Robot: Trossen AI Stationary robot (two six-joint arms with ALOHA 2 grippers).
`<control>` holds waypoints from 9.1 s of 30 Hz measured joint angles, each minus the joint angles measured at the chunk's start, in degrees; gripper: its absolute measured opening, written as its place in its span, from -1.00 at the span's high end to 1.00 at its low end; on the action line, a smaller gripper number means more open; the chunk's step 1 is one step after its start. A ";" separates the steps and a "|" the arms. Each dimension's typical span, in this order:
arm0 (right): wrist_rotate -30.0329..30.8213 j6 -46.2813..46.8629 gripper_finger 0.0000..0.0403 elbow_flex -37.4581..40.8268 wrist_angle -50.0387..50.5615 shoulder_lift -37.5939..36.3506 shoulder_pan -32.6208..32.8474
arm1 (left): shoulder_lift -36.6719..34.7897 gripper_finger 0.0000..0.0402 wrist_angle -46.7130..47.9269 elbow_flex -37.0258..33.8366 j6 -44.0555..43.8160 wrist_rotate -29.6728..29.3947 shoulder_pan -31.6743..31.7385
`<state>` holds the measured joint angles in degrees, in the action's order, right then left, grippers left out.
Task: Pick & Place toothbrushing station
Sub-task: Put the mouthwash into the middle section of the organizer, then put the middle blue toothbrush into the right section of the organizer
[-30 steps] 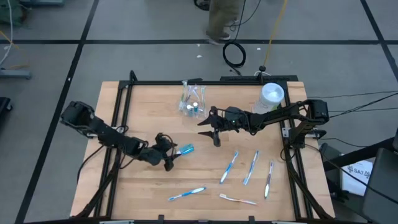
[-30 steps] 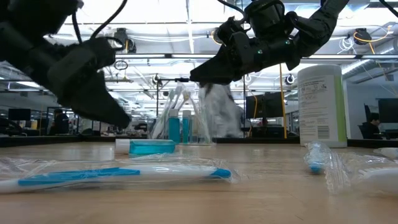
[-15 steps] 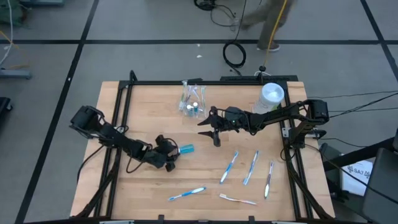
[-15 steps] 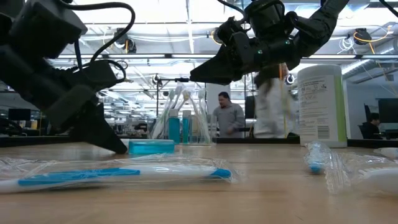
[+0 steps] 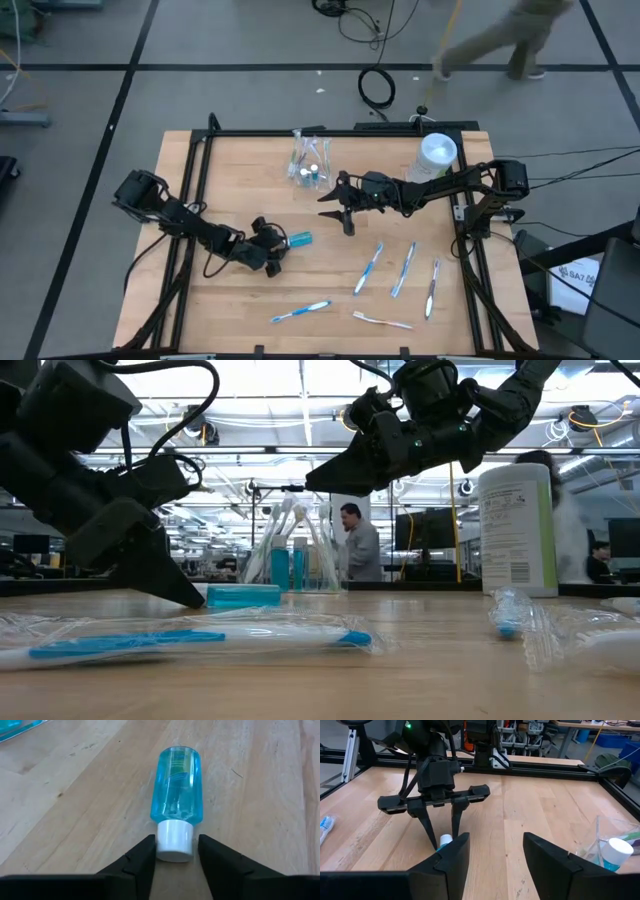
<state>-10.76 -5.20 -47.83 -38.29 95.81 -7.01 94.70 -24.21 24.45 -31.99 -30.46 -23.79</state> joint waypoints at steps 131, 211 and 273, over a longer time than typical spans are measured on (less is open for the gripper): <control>0.19 1.62 0.15 0.11 20.19 -4.52 0.43 | -17.55 0.20 60.65 41.72 37.02 31.54 24.98; 9.45 90.31 0.15 6.01 44.19 -15.63 23.85 | -33.94 0.20 23.96 3.63 30.21 29.87 17.38; 19.01 73.00 0.98 18.10 32.59 -13.01 16.41 | -33.94 0.20 24.02 3.69 30.21 29.86 17.38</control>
<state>8.24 67.80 -29.74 -5.70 82.80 9.41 60.75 -0.19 28.14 -1.78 -0.60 -6.42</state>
